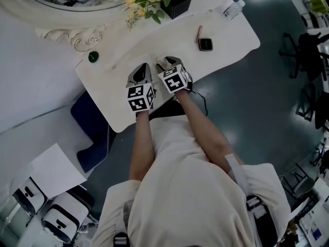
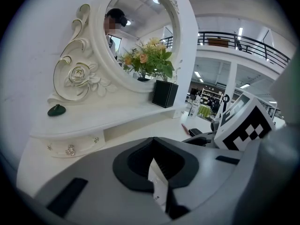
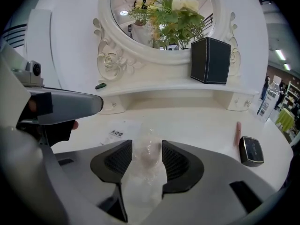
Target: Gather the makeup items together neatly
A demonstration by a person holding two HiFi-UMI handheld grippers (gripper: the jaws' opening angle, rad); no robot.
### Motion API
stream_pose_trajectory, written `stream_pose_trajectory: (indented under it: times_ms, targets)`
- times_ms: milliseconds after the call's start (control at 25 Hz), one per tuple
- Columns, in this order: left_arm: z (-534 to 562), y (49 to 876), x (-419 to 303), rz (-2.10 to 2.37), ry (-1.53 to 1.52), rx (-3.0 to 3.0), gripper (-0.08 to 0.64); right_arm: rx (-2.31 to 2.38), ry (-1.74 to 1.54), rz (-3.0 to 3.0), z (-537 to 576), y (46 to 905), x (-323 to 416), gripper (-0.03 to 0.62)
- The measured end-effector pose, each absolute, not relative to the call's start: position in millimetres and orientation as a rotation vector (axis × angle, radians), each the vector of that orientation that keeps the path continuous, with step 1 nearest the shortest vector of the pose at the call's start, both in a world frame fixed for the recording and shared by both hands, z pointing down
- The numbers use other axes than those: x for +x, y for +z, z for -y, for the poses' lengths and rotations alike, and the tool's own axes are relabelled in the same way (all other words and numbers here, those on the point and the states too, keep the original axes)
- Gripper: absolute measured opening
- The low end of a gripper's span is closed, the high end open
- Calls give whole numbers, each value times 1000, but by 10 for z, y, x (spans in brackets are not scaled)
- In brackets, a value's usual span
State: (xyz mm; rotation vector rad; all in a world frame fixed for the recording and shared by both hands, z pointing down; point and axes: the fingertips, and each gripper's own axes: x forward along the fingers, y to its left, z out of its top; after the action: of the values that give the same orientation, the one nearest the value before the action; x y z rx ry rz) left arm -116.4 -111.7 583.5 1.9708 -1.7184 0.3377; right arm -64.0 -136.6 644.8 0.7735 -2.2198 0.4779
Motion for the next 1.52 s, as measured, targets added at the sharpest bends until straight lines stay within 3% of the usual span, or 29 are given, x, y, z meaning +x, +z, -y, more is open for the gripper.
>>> stream_pose_trajectory:
  times_ms: [400,1160,1520]
  targets:
    - [1174,5844,-1062,1703,340,1984,12,927,505,2266,1700,6245,-326,233]
    - [1653,5819,-443,1605,402,2075,14,1327,614,2017,2511,6455,1410,298]
    - [1900,5843,-384,1598,431,2067,12,1295,719,1984,2653,6675,1498,333]
